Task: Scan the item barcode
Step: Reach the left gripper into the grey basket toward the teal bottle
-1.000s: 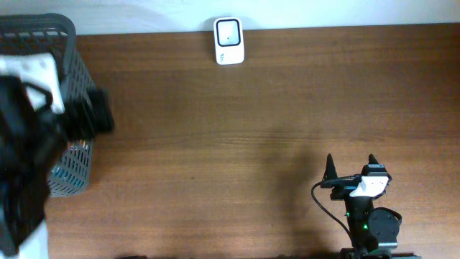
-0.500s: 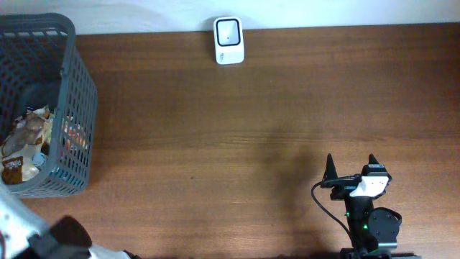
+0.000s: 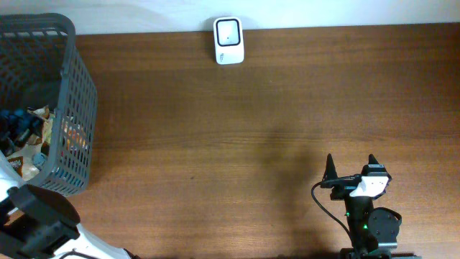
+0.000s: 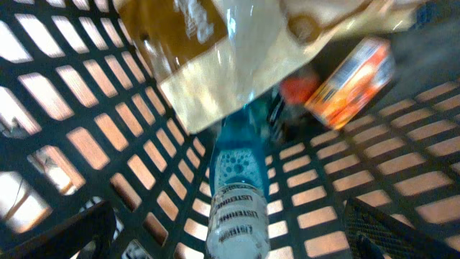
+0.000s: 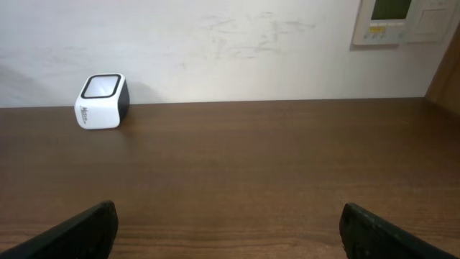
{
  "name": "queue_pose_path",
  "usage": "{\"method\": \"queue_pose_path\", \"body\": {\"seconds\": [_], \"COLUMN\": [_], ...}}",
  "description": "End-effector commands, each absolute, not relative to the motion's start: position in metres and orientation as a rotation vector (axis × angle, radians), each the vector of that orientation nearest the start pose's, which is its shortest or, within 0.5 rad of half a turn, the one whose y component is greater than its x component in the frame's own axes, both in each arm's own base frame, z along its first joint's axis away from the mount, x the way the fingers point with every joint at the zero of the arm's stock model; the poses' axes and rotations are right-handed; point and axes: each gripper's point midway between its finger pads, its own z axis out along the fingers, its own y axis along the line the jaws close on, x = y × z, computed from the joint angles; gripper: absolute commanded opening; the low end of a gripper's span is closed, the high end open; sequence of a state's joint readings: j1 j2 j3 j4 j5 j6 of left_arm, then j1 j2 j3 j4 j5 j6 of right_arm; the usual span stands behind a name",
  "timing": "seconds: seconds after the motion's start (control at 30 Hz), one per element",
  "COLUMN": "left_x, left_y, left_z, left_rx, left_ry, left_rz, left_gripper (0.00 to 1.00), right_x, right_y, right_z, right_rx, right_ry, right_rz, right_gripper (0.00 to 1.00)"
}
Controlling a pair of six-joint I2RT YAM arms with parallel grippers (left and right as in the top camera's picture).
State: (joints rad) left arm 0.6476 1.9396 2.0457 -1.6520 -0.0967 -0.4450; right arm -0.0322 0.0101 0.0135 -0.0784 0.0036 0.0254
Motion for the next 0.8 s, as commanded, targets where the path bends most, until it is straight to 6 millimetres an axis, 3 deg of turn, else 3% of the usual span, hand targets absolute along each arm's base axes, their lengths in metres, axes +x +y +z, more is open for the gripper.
{"method": "queue_pose_path", "body": {"seconds": [0.0,0.23,0.4,0.43,0.5,0.63,0.7,0.77], "left_x": [0.271,0.279,0.276,0.275,0.274,0.276,0.279,0.281], "left_y": [0.218,0.201,0.192,0.191,0.191,0.196,0.198,0.202], "left_z": [0.168,0.128,0.122,0.122,0.123,0.122,0.121,0.121], "left_rx": [-1.612,-1.594,-1.610,-1.612,-1.614,-1.604,-1.597,-1.592], "left_ry": [2.779,2.823,2.849,2.853,2.855,2.842,2.832,2.817], "left_rz": [0.088,-0.044,-0.100,-0.102,-0.102,-0.067,-0.064,-0.052], "left_gripper": [0.99,0.99,1.00,0.96,0.77,0.71,0.48,0.35], "right_x": [0.246,0.246,0.246,0.246,0.246,0.246,0.246,0.246], "right_y": [-0.011,-0.011,-0.011,-0.011,-0.011,-0.011,-0.011,-0.011], "right_z": [0.155,0.155,0.155,0.155,0.155,0.155,0.155,0.155], "right_rx": [0.062,0.062,0.062,0.062,0.062,0.062,0.062,0.062], "right_ry": [1.650,1.650,1.650,1.650,1.650,1.650,1.650,1.650], "right_rz": [-0.019,-0.019,-0.019,-0.019,-0.019,-0.019,-0.019,-0.019], "right_gripper": [0.98,0.98,0.98,0.98,0.98,0.98,0.98,0.98]}}
